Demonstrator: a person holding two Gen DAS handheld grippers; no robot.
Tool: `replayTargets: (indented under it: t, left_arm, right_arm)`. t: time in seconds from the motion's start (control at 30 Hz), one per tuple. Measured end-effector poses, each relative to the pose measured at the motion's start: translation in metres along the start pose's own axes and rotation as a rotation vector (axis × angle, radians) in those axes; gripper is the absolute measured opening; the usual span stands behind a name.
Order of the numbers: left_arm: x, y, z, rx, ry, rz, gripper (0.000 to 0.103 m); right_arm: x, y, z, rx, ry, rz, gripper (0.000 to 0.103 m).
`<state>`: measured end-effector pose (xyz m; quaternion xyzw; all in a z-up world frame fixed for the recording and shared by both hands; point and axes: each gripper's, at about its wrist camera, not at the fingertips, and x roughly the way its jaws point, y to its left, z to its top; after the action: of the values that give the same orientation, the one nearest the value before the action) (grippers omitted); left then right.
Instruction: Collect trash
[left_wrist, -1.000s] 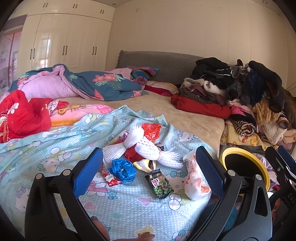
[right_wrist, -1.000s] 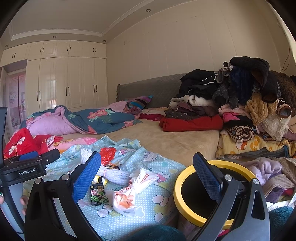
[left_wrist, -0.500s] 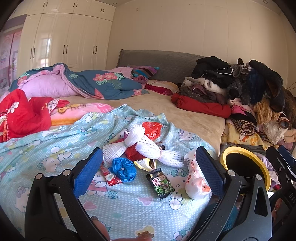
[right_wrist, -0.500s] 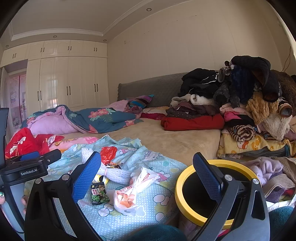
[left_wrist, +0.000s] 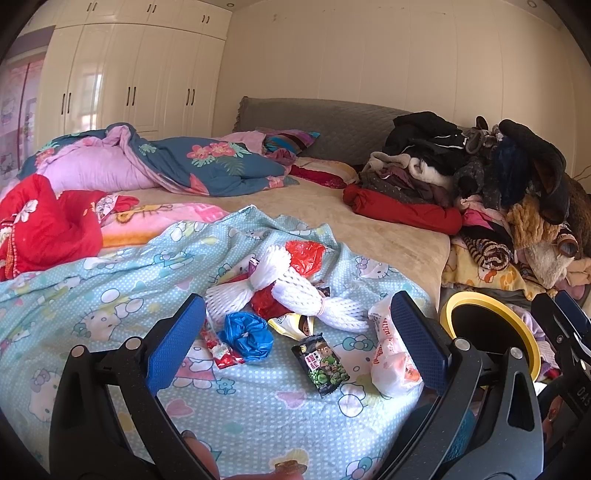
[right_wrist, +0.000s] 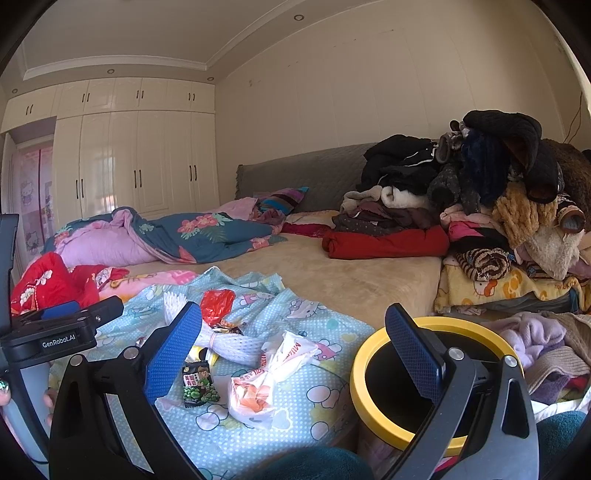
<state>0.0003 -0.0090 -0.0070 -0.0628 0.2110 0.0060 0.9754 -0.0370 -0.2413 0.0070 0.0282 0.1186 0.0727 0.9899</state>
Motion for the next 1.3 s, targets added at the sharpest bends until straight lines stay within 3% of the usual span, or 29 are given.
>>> replayTargets:
  t: [0.47,1.0,1.3]
  left_arm:
    - [0.004,0.013,0.002,-0.024,-0.001,0.021,0.092]
    - [0.028,0.070,0.015,-0.120,0.003,0.111,0.092]
    - [0.058,0.077,0.034,-0.127,-0.010,0.040,0.092]
  right_arm:
    - [0.007,0.009,-0.001,-0.008,0.020,0.027,0.097]
    - [0.071,0.044,0.004,-0.024,0.150,0.159,0.097]
    - [0.127,0.040,0.004,0.005,0.254,0.098,0.097]
